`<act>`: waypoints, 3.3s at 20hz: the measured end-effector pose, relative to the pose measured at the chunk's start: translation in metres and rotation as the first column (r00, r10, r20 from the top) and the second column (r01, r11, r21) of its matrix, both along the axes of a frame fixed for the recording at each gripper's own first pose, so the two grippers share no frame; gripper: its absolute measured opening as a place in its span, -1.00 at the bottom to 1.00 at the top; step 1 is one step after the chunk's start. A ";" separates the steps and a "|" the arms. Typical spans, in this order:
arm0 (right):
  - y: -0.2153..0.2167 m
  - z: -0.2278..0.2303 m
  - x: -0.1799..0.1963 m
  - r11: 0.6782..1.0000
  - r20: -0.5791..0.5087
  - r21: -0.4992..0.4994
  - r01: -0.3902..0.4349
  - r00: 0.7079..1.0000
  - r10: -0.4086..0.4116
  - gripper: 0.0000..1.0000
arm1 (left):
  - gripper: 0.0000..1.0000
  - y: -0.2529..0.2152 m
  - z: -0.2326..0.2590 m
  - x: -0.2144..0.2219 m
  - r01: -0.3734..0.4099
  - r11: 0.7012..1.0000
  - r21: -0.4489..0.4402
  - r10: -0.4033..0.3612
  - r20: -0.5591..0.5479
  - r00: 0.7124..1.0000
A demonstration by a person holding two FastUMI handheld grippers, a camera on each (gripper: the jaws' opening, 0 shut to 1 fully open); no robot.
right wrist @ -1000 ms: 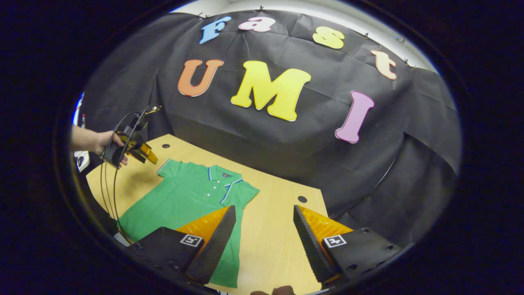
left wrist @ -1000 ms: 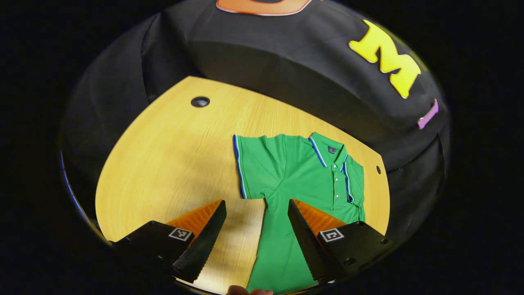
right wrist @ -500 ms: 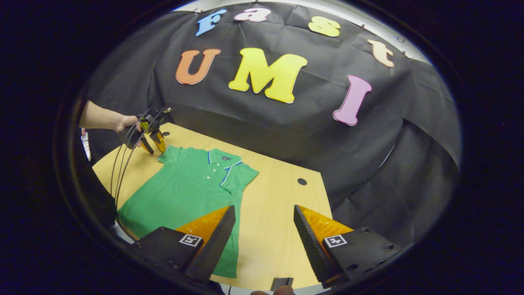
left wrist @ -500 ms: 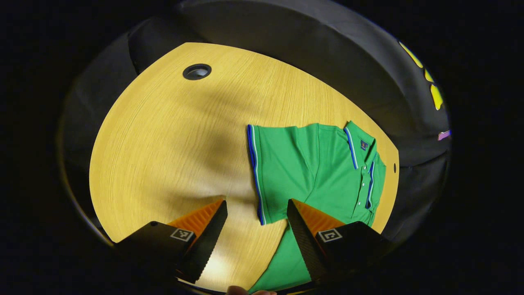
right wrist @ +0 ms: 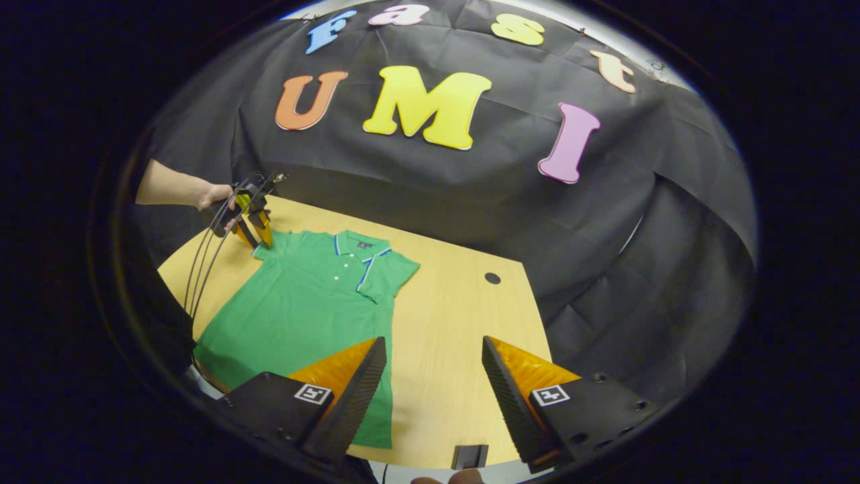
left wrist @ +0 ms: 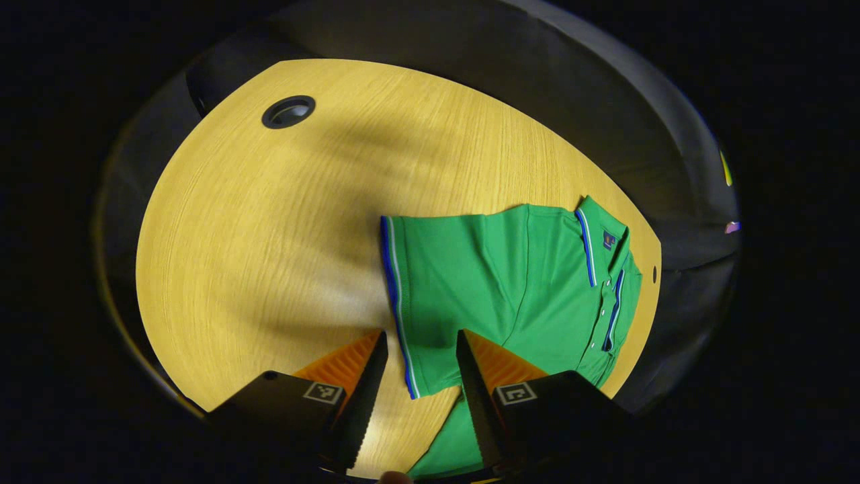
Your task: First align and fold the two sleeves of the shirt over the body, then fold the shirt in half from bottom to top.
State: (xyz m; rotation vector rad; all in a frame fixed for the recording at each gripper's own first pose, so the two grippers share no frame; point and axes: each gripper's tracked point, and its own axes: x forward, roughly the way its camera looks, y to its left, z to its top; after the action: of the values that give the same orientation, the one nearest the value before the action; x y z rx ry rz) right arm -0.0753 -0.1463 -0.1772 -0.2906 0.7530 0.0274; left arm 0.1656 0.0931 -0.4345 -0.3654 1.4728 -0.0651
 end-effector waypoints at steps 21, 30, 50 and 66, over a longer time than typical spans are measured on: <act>-0.012 0.007 -0.012 0.999 0.049 0.035 0.031 0.998 -0.033 0.89 | -0.94 -0.077 0.141 0.065 0.104 0.994 0.038 -0.109 0.179 0.978; -0.055 0.009 -0.041 0.991 0.046 0.021 0.134 0.990 -0.135 0.80 | -0.89 -0.154 0.105 0.071 0.163 0.985 0.059 -0.169 0.127 0.977; 0.008 -0.007 -0.002 0.994 0.035 0.103 -0.036 0.999 0.032 0.82 | 0.80 -0.099 0.241 0.015 0.066 0.973 0.221 -0.172 0.507 0.844; 0.020 -0.092 -0.068 0.982 -0.221 0.164 -0.094 0.967 0.130 0.92 | 0.89 -0.038 0.179 -0.274 0.174 0.945 0.275 -0.272 0.374 0.887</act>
State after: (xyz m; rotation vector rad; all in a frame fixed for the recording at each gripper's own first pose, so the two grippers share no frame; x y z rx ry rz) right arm -0.1434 -0.1264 -0.2691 -0.1858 0.9597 0.2285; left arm -0.1085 0.0555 -0.2552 0.0195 1.0839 -0.1437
